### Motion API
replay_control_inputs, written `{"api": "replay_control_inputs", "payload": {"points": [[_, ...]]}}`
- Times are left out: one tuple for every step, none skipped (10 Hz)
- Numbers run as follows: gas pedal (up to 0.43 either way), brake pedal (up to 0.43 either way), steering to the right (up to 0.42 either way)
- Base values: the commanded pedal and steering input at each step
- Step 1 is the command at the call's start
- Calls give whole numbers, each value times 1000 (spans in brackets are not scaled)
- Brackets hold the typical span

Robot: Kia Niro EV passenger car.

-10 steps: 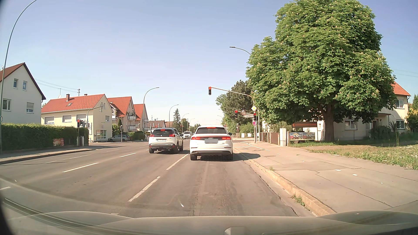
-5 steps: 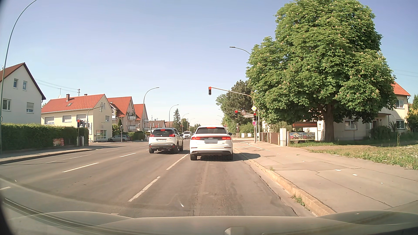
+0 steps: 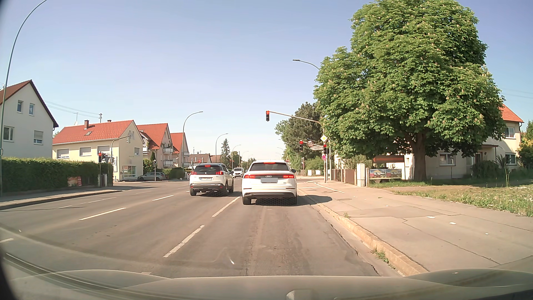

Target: Follow the waypoints while adhering to traffic rules and regulations

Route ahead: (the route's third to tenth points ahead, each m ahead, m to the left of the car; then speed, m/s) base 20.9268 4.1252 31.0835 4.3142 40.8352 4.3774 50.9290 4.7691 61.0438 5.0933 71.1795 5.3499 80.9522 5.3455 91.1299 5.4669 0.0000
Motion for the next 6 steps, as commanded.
{"api": "replay_control_inputs", "payload": {"points": [[0,140,7],[0,140,7],[0,140,7],[0,140,7],[0,146,7],[0,140,7]]}}
